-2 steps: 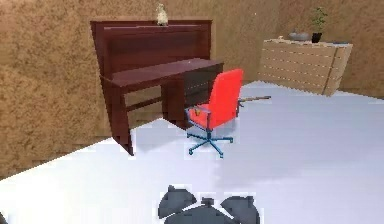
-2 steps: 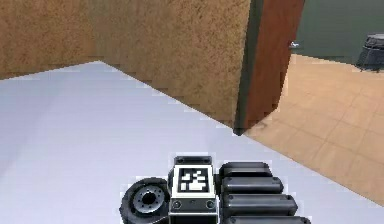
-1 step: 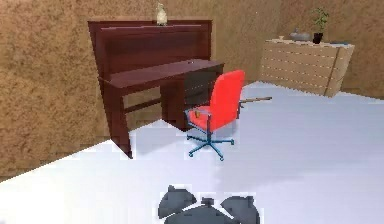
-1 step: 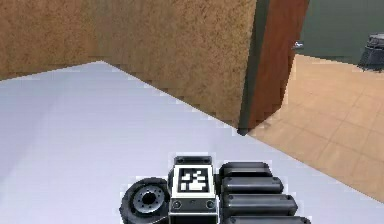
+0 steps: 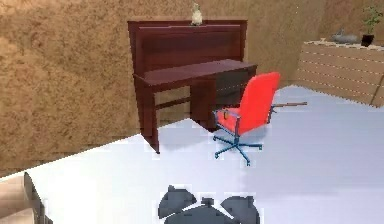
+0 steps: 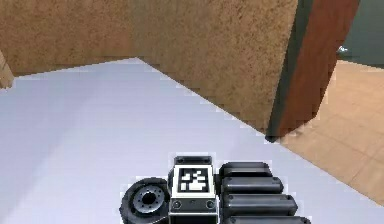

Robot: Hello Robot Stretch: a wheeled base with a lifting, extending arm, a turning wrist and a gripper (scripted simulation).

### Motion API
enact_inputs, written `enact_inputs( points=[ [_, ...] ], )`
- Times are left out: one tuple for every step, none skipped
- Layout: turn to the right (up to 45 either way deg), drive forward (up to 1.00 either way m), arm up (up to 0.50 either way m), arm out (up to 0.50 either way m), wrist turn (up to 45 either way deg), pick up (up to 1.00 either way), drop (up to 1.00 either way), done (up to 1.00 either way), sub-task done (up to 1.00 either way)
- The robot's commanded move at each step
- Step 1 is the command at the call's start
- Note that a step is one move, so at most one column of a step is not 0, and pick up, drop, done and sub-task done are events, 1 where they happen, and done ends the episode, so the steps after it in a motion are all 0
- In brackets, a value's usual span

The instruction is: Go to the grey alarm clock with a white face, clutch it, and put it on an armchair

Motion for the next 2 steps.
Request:
enact_inputs(
  points=[
    [0.0, 0.60, 0.00, 0.00, 0.0, 0.00, 0.00, 0.00, 0.00],
    [-21.0, 0.00, 0.00, 0.00, 0.0, 0.00, 0.00, 0.00, 0.00]
  ],
)
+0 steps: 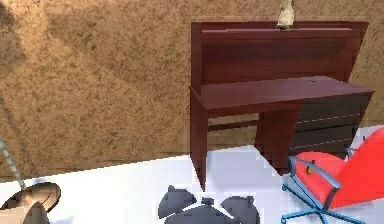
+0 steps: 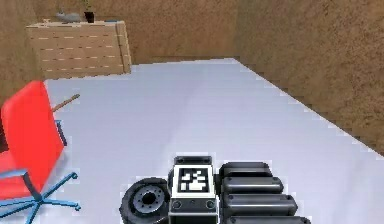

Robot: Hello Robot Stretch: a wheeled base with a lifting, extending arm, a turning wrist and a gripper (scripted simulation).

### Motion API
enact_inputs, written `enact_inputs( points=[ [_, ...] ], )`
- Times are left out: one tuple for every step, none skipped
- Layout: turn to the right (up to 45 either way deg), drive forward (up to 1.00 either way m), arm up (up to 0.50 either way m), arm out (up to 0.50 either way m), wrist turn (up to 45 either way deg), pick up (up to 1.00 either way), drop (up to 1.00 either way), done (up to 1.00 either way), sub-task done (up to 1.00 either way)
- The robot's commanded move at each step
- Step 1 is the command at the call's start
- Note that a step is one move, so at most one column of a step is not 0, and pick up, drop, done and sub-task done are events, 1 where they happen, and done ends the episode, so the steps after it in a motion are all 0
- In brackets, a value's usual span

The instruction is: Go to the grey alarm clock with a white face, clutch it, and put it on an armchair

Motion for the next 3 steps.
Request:
enact_inputs(
  points=[
    [0.0, 0.50, 0.00, 0.00, 0.0, 0.00, 0.00, 0.00, 0.00],
    [-24.0, 0.00, 0.00, 0.00, 0.0, 0.00, 0.00, 0.00, 0.00],
    [27.0, 0.00, 0.00, 0.00, 0.0, 0.00, 0.00, 0.00, 0.00]
  ],
)
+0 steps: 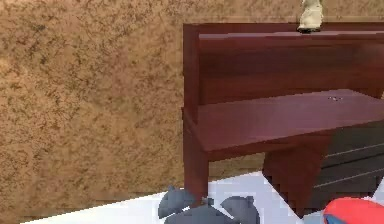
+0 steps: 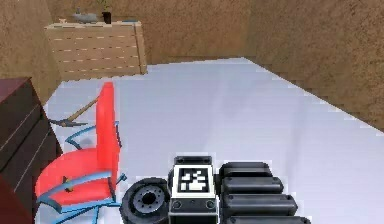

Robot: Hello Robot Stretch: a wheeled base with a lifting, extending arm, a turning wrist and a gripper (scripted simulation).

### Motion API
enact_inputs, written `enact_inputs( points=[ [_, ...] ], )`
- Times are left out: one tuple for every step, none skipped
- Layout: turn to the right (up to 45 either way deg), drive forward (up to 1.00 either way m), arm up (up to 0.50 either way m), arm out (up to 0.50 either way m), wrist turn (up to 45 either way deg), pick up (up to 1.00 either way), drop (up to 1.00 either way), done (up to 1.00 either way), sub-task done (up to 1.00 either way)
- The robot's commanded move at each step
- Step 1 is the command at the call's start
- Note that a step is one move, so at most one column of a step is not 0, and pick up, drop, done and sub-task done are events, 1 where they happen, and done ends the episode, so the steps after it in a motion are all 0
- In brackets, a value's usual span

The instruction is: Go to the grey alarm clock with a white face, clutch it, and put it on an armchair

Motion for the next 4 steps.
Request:
enact_inputs(
  points=[
    [-24.0, 0.00, 0.00, 0.00, 0.0, 0.00, 0.00, 0.00, 0.00],
    [21.0, 0.00, 0.00, 0.00, 0.0, 0.00, 0.00, 0.00, 0.00],
    [3.0, 0.00, 0.00, 0.00, 0.0, 0.00, 0.00, 0.00, 0.00],
    [-21.0, 0.00, 0.00, 0.00, 0.0, 0.00, 0.00, 0.00, 0.00]
  ],
)
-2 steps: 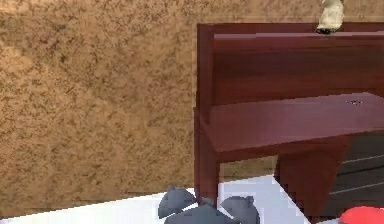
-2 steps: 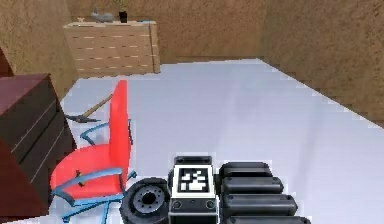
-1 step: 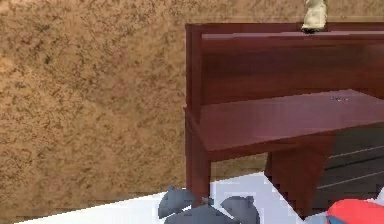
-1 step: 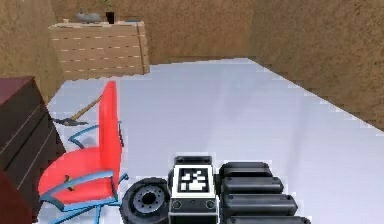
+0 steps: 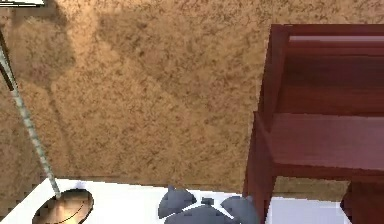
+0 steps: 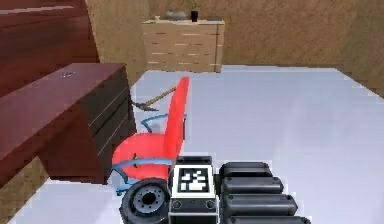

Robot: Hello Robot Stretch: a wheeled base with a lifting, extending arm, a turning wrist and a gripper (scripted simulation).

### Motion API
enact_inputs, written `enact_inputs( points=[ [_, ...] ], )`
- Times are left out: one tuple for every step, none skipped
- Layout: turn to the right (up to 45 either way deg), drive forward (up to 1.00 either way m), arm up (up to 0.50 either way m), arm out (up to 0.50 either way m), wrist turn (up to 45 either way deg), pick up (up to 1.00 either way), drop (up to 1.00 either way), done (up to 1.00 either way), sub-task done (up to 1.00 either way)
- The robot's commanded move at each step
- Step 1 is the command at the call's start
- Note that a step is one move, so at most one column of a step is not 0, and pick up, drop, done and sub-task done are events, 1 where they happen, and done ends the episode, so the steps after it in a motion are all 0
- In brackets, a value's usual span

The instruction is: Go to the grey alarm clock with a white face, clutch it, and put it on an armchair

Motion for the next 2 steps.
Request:
enact_inputs(
  points=[
    [-45.0, 0.00, 0.00, 0.00, 0.0, 0.00, 0.00, 0.00, 0.00],
    [-36.0, 0.00, 0.00, 0.00, 0.0, 0.00, 0.00, 0.00, 0.00]
  ],
)
